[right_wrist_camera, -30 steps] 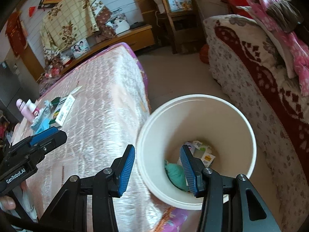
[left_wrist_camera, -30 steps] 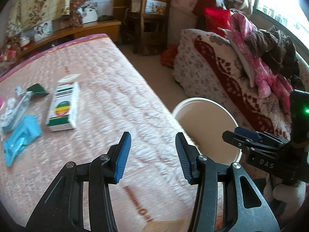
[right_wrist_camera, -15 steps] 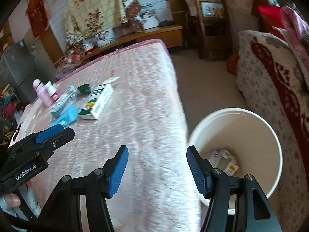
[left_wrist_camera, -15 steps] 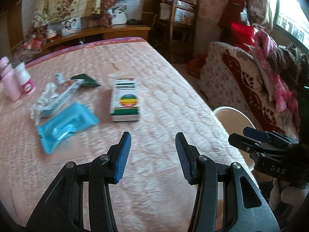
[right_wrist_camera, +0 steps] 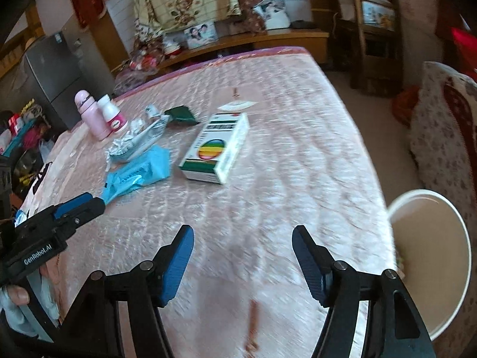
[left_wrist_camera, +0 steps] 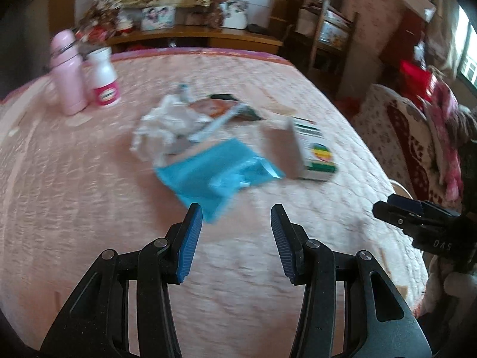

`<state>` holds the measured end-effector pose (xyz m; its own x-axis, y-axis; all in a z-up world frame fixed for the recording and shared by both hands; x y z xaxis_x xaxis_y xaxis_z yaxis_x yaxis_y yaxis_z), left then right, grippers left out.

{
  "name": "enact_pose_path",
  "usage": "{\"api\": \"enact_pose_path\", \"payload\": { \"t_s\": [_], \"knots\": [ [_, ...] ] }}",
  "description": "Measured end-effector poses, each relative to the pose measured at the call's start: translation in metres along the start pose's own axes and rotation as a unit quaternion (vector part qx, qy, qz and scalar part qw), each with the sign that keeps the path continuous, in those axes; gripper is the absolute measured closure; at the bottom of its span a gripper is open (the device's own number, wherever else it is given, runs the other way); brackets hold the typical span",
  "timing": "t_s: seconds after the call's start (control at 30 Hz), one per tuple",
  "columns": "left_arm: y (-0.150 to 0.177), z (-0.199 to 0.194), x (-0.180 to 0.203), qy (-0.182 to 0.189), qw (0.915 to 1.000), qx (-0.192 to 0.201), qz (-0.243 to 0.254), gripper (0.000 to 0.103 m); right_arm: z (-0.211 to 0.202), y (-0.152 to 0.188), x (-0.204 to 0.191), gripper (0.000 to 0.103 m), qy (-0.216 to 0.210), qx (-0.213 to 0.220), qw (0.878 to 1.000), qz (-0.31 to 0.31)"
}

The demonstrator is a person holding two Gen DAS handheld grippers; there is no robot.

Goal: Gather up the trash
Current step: 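Move both open grippers back over the bed, then grasp the medicine box with the right gripper while the left gripper grasps the white plastic bag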

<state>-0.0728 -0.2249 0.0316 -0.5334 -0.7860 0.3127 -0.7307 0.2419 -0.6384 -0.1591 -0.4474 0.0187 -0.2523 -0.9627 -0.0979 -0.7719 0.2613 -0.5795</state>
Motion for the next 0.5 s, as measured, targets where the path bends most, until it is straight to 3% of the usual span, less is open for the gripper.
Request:
{"api": "enact_pose_path", "payload": {
  "t_s": [0.1,0.2,0.37,0.5],
  "knots": [
    [-0.012,-0.004,-0.031,0.000,0.9994,0.005,-0.035,0.056,0.013,-0.015,-0.011,0.036,-0.012,-0.009,1.000,0.006],
    [-0.028,-0.004,-0.056,0.013,0.9970,0.017,-0.074,0.045,0.026,-0.032,-0.021,0.031,-0.015,-0.013,1.000,0.012],
    [-0.062,0.007,-0.086,0.009,0.9933,0.035,-0.110,0.044,0.047,-0.055,-0.032,0.030,-0.020,-0.023,0.999,0.017],
    [-0.084,0.030,-0.098,0.004,0.9922,0.028,-0.121,0.044,0.064,-0.072,-0.042,0.030,-0.013,-0.024,1.000,0.013]
  ]
}}
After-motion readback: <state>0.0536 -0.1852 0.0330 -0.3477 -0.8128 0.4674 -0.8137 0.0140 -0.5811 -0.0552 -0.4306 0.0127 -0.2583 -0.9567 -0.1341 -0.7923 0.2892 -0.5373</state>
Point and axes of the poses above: each gripper's, at about its wrist camera, not at the fingertips, and z roughly the way its jaws point, x to its right, y to its underside, the point moved 3 cm from there along z, roughly the way its jaws point, and after that the axes turned 11 degrees about y, right-handed, at the moved point
